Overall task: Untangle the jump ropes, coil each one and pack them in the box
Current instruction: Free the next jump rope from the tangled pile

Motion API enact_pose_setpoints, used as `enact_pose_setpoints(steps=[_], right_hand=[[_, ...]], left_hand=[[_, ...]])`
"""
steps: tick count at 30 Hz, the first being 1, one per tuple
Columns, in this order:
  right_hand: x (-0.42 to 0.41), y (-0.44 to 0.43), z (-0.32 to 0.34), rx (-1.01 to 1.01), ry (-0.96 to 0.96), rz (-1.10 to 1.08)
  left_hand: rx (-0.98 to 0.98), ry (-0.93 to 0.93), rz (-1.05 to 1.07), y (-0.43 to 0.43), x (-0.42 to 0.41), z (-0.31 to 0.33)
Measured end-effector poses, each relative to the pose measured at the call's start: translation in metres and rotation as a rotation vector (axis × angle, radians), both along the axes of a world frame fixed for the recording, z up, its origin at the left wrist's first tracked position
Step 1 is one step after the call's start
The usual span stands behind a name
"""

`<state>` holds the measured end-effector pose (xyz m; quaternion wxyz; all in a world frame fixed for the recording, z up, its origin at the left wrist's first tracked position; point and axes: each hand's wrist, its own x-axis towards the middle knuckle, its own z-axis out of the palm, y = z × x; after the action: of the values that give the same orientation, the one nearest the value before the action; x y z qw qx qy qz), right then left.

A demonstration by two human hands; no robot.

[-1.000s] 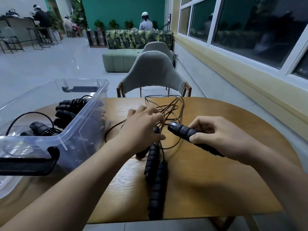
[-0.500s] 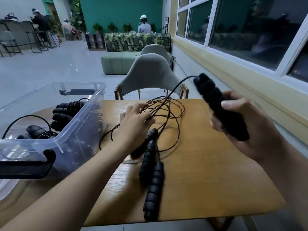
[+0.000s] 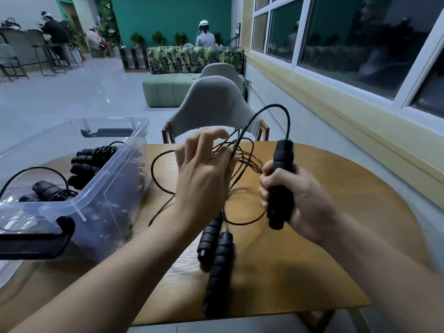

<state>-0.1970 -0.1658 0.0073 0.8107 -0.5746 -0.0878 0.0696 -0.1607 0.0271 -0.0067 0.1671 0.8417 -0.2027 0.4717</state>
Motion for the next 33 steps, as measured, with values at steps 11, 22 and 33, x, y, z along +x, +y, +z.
enact_pose_setpoints(steps=[11, 22, 33], right_hand=[[-0.001, 0.023, -0.017, -0.145, -0.151, -0.166], [0.006, 0.018, -0.021, -0.289, -0.166, -0.191], [0.005, 0.014, -0.013, -0.215, -0.158, -0.219]], left_hand=[[-0.186, 0.153, -0.216, -0.008, -0.01, 0.0], [-0.347, 0.263, -0.34, -0.01, -0.018, 0.002], [-0.579, 0.428, -0.415, -0.031, -0.047, 0.007]])
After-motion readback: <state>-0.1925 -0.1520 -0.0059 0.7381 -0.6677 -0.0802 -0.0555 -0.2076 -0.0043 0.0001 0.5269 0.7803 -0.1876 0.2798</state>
